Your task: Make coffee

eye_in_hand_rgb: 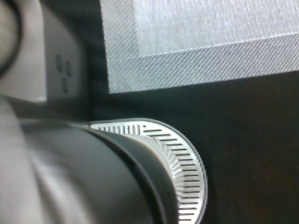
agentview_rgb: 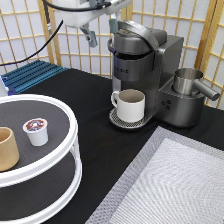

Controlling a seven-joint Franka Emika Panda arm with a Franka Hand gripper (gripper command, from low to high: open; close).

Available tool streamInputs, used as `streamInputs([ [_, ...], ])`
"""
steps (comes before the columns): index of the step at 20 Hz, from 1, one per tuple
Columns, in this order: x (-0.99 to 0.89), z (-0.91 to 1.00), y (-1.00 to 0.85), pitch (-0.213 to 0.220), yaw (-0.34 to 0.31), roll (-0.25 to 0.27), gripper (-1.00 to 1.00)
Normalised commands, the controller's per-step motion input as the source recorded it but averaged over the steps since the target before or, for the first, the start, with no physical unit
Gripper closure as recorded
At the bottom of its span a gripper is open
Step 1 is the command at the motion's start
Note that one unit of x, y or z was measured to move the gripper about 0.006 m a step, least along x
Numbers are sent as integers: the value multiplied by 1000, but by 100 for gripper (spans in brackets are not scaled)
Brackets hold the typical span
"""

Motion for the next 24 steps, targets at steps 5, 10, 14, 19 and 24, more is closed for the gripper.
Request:
streamInputs([
  [5,473,568,538,137,-12,13,-100],
  [10,567,595,686,189,-3,1,-100],
  [14,520,691,729,188,-13,0,-100],
  [19,507,659,733,191,-16,-4,-100],
  [24,518,510,691,188,-26,-22,-100],
])
